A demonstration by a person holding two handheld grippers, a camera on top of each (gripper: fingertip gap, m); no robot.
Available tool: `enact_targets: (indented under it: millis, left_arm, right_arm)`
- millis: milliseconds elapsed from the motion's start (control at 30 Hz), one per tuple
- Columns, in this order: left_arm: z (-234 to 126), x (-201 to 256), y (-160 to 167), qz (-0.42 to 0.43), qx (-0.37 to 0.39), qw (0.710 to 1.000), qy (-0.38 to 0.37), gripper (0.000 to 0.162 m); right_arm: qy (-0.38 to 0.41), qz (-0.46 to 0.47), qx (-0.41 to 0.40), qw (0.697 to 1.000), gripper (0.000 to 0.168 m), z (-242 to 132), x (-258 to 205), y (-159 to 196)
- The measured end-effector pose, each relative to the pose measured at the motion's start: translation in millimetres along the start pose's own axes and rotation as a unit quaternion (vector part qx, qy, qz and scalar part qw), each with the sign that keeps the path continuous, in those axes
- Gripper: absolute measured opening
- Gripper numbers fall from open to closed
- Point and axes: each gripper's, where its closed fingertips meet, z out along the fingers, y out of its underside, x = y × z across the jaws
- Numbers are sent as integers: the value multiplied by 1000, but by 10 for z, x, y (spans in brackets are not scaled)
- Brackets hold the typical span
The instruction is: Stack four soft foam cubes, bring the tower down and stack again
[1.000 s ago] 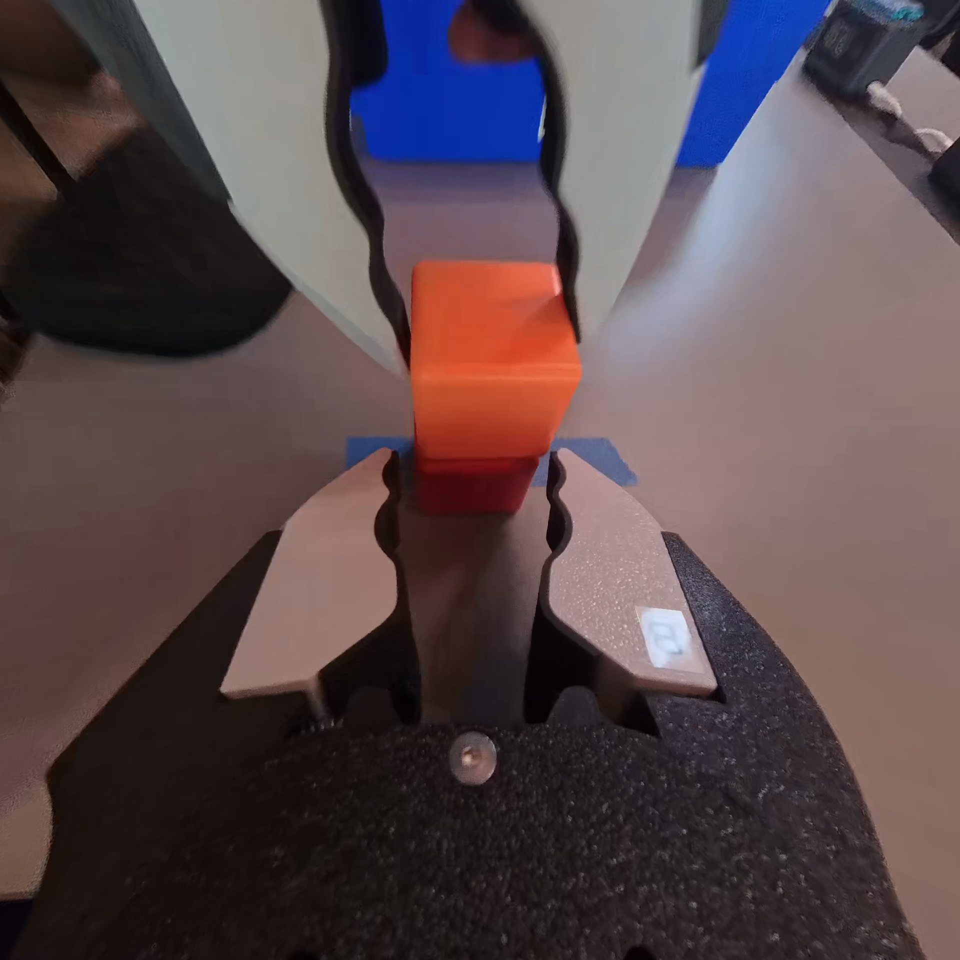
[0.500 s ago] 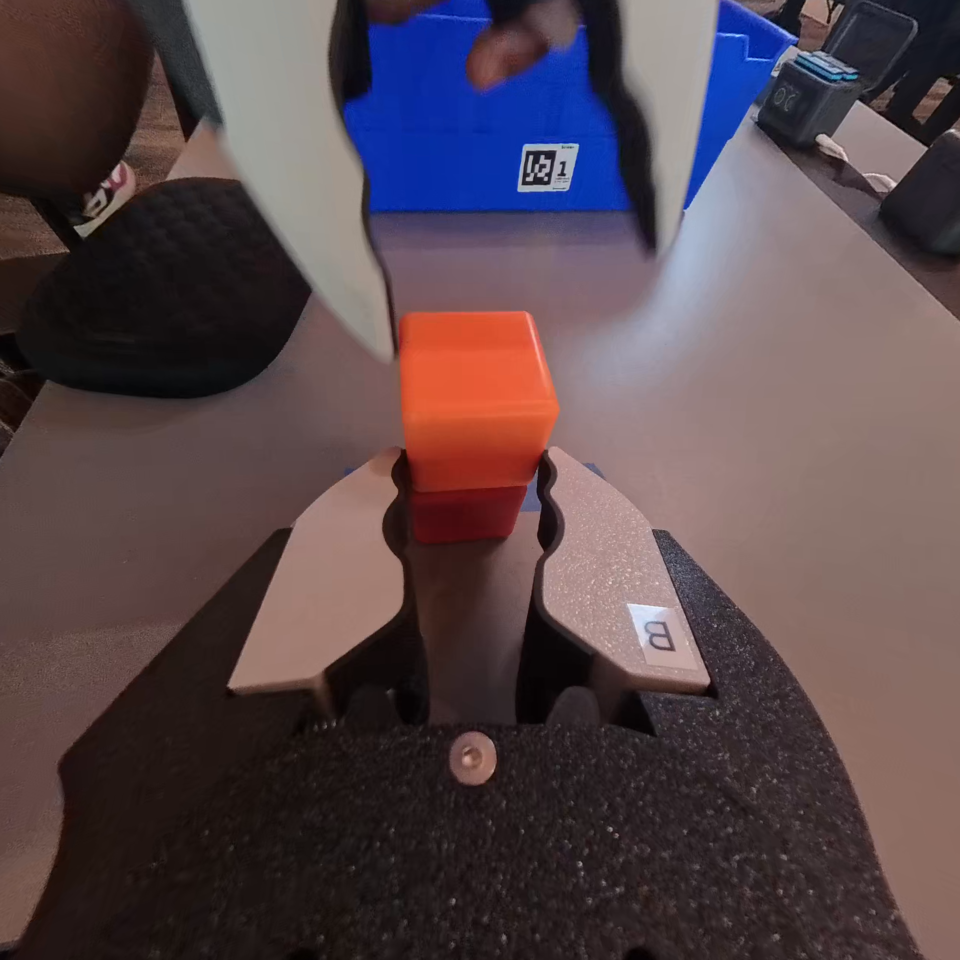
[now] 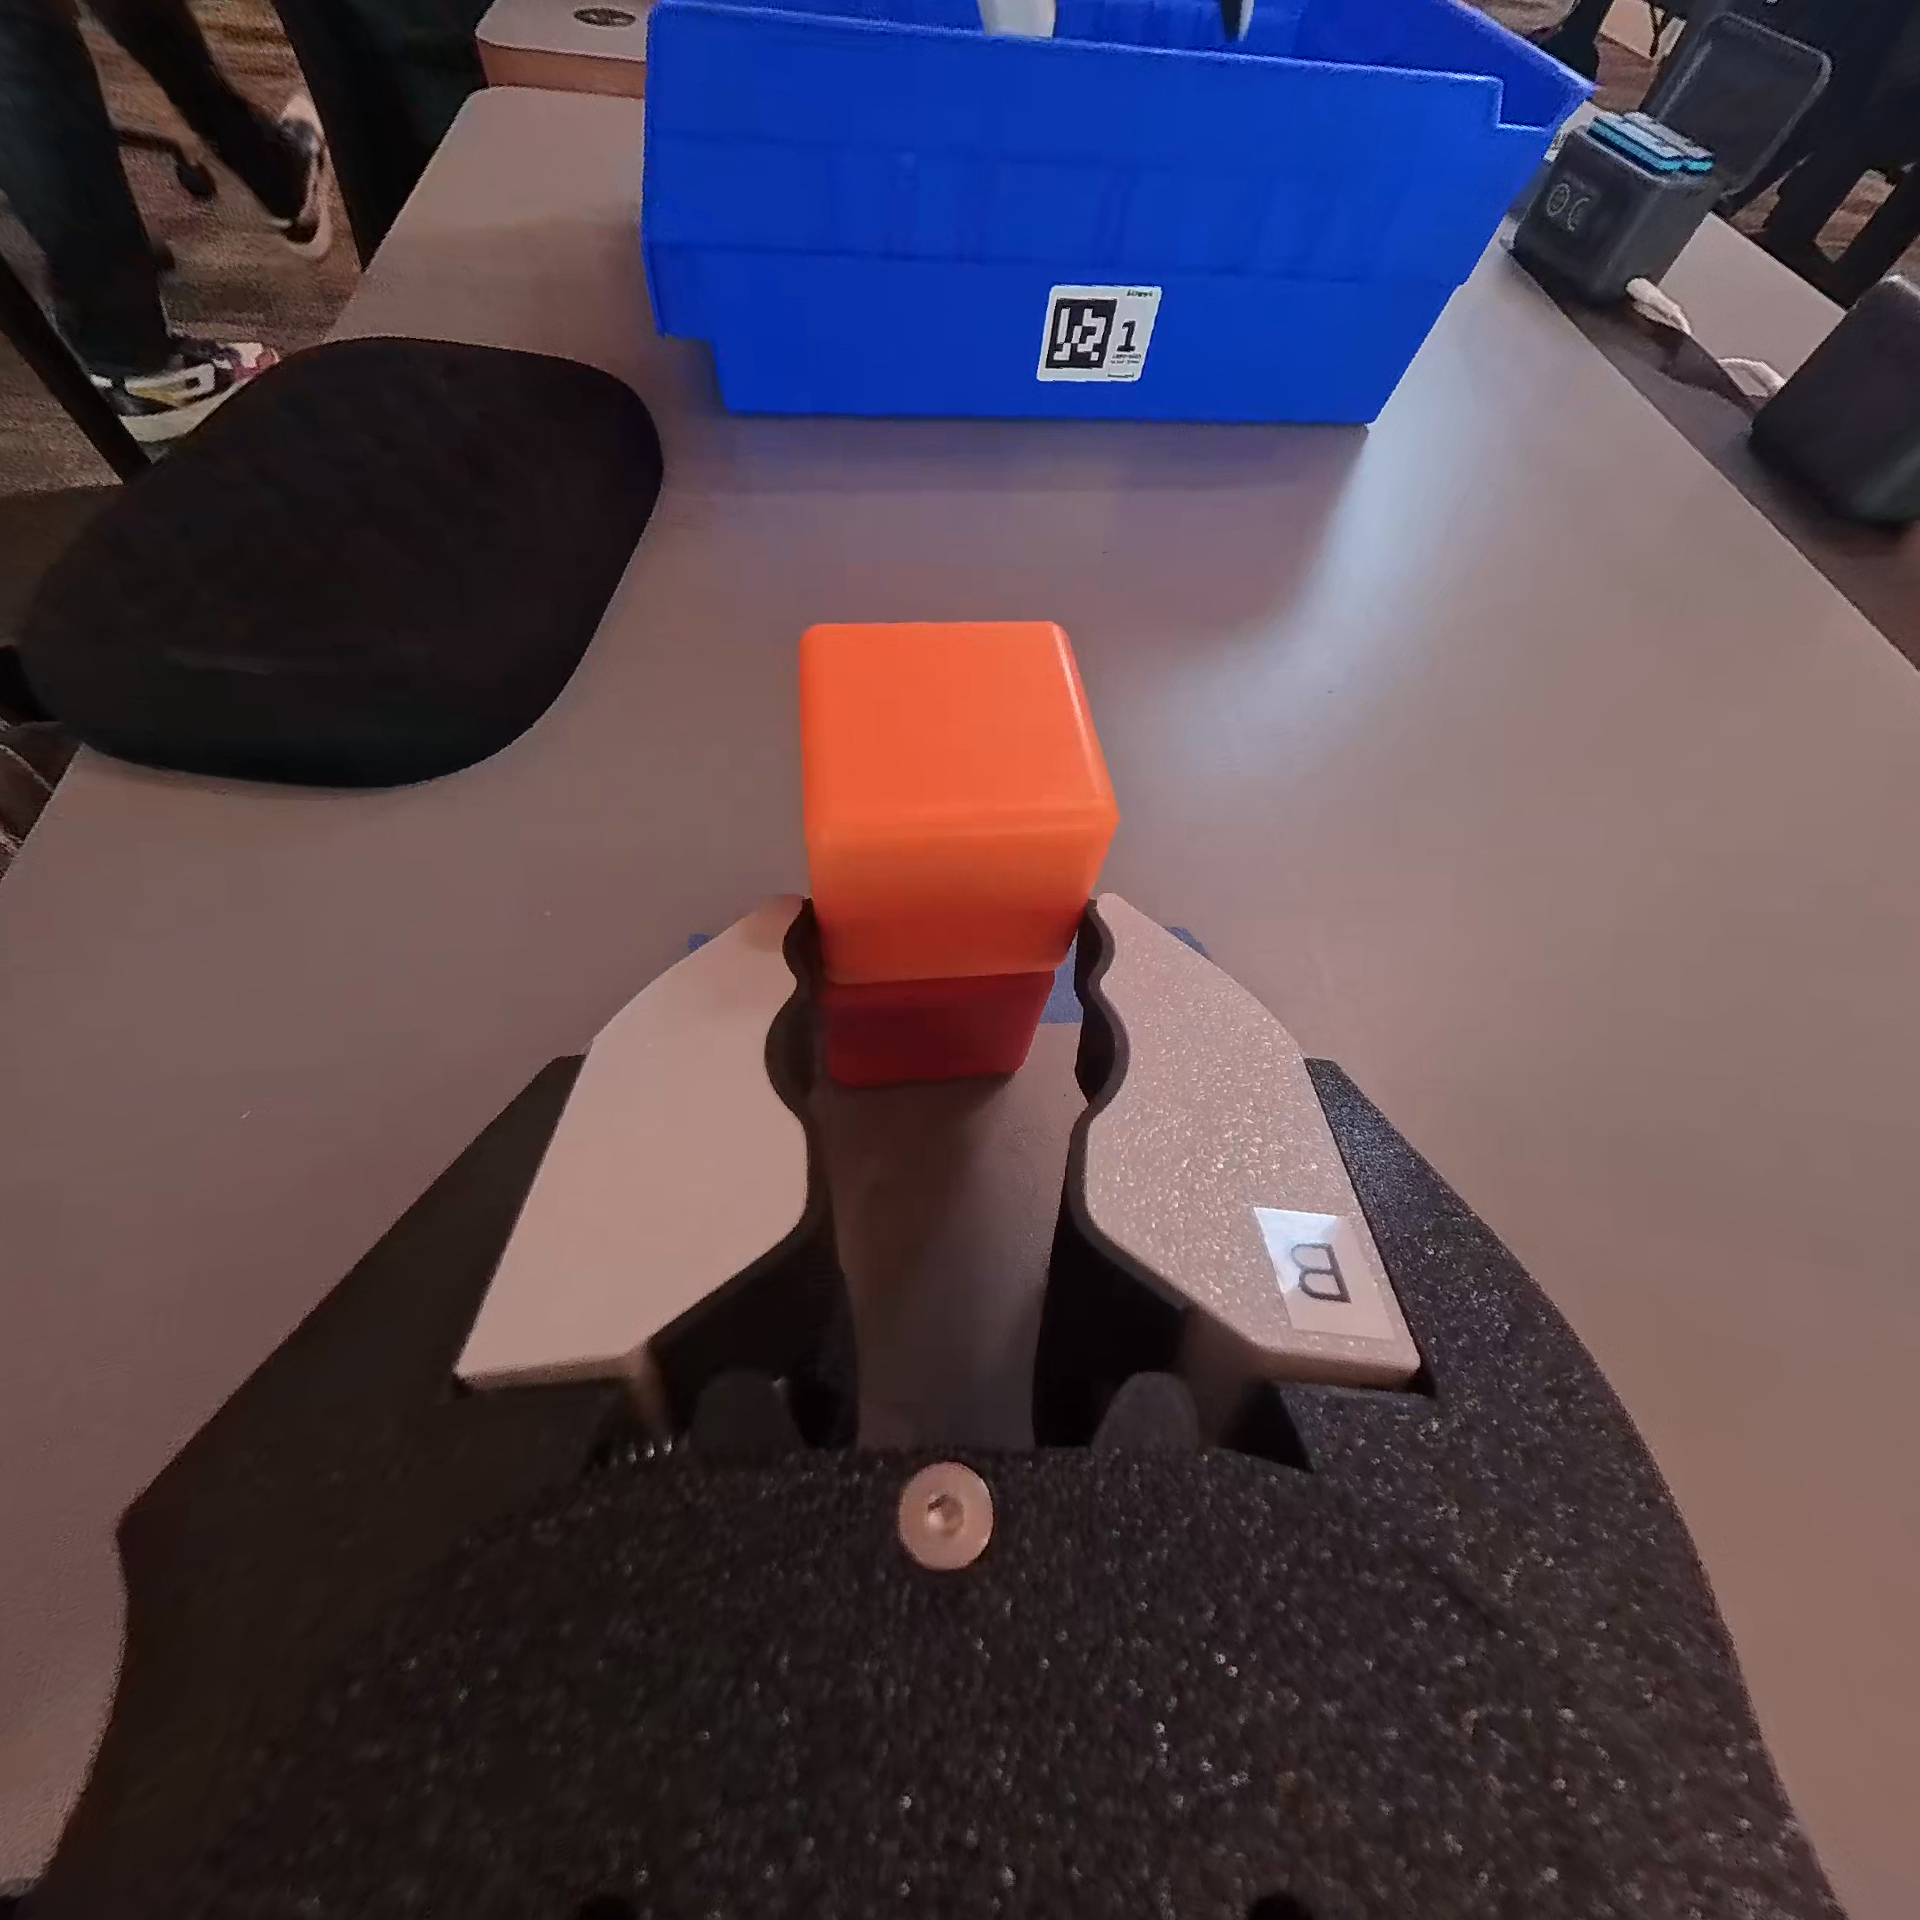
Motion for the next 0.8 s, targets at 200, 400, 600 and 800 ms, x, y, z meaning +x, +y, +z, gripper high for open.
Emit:
enact_targets:
  millis: [200,400,600,800]
  left_arm:
    - [403,55,283,34,-92,994,51,50]
    - [-124,44,-155,13,-54,998,-27,50]
    - [-636,542,-1082,36,-29,997,-65,50]
    - [-555,1403,-1900,145,16,989,-5,50]
  right_arm:
    - [3,-1,2,1000,47,-3,-1,-1]
    - [1,-1,2,1000,47,0,-1,-4]
    - [2,-5,0,1000,47,2,-5,-7]
    - [5,-12,-3,1000,47,2,-9,-9]
